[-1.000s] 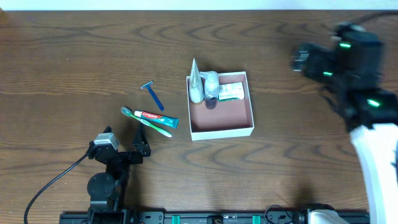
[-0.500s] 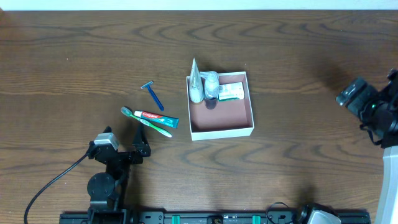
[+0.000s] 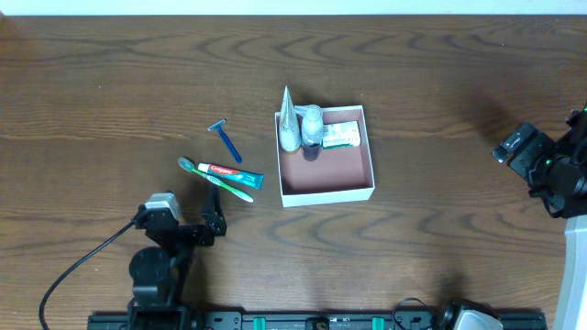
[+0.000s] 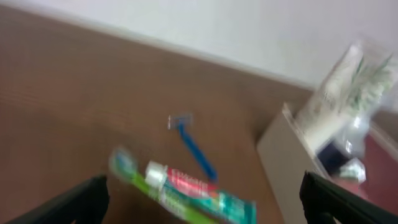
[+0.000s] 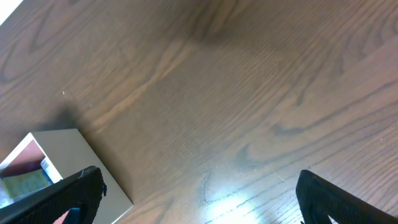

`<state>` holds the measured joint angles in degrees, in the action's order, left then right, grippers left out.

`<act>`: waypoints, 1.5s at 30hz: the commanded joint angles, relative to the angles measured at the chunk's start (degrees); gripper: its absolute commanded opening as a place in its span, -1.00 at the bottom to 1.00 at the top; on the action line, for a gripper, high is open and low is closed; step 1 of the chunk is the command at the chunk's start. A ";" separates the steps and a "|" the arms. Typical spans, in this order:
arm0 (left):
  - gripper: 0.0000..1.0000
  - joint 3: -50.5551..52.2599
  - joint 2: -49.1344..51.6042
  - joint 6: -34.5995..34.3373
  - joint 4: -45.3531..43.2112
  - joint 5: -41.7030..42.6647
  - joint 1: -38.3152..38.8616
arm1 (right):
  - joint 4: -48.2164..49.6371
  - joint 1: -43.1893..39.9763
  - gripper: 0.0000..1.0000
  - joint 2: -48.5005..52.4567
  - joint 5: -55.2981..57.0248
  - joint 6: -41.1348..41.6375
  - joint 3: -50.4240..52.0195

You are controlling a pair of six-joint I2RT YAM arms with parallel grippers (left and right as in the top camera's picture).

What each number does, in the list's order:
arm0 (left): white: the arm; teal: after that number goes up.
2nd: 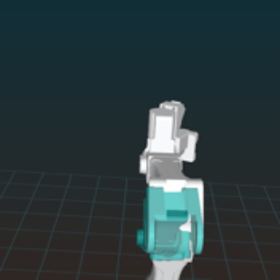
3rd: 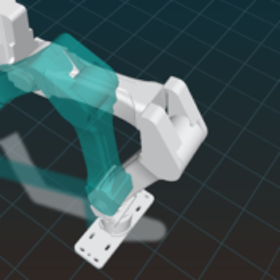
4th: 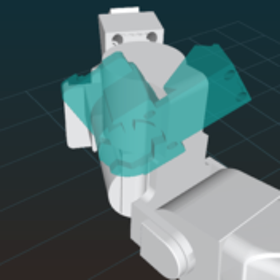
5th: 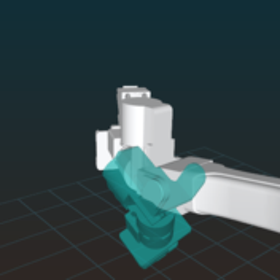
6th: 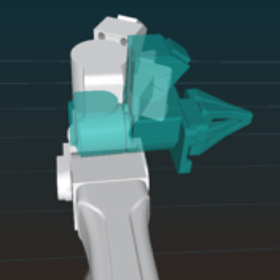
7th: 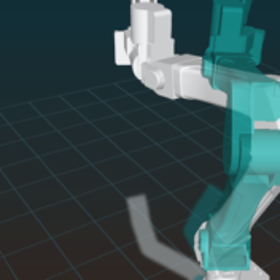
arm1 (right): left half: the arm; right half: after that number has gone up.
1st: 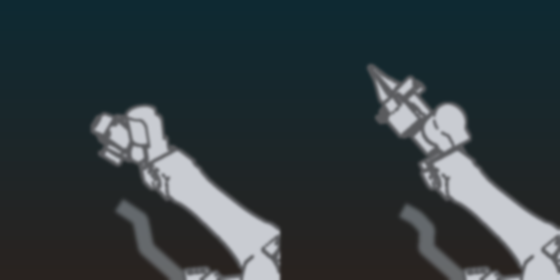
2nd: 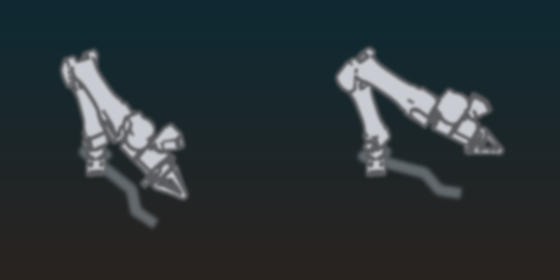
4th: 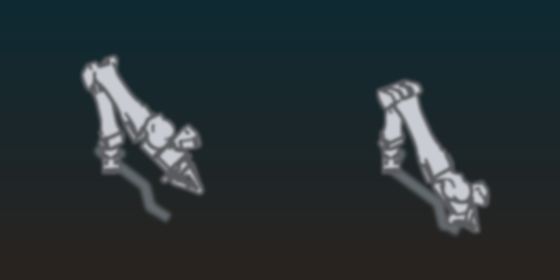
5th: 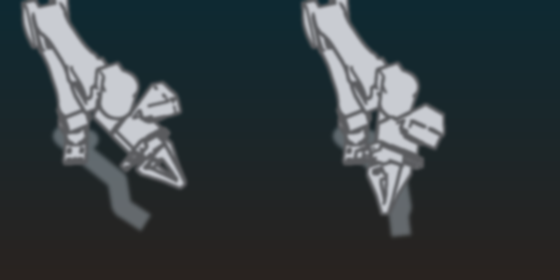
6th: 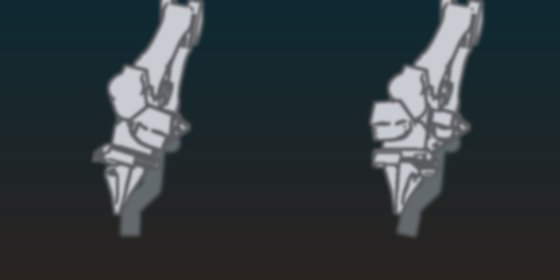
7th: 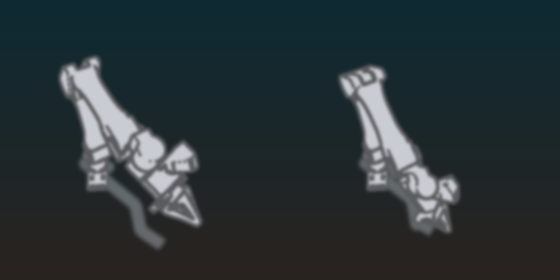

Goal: Pack container
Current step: 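Reach the left gripper down toward the Colgate toothpaste and toothbrush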

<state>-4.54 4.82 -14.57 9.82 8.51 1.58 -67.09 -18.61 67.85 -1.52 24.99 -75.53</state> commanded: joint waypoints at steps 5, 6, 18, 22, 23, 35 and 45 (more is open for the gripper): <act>0.96 -15.43 15.41 -3.54 13.70 3.04 -0.22 | -0.17 -0.61 0.98 -0.35 0.02 0.24 -0.74; 0.96 -19.41 18.84 -3.52 16.02 2.93 -0.24 | -0.17 -0.61 0.98 -0.35 0.02 0.24 -0.74; 0.96 -51.41 47.91 -5.29 30.71 12.11 -0.22 | -0.17 -0.61 0.98 -0.35 0.02 0.24 -0.74; 0.96 -51.39 51.60 -5.27 30.91 15.17 -0.22 | -0.17 -0.61 0.98 -0.35 0.02 0.24 -0.74; 0.96 -51.34 52.65 -5.25 30.91 15.56 -0.22 | -0.17 -0.61 0.98 -0.35 0.02 0.24 -0.74; 0.69 -51.34 66.25 -32.63 31.87 1.29 -0.26 | -0.17 -0.61 0.99 -0.35 0.02 0.24 -0.74; 0.13 -51.30 77.64 -33.31 28.63 -2.36 2.21 | -0.17 -0.61 0.98 -0.35 0.02 0.24 -0.74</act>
<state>-55.64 81.36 -46.54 38.96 10.15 2.28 -67.22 -18.61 67.85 -1.52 24.99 -75.59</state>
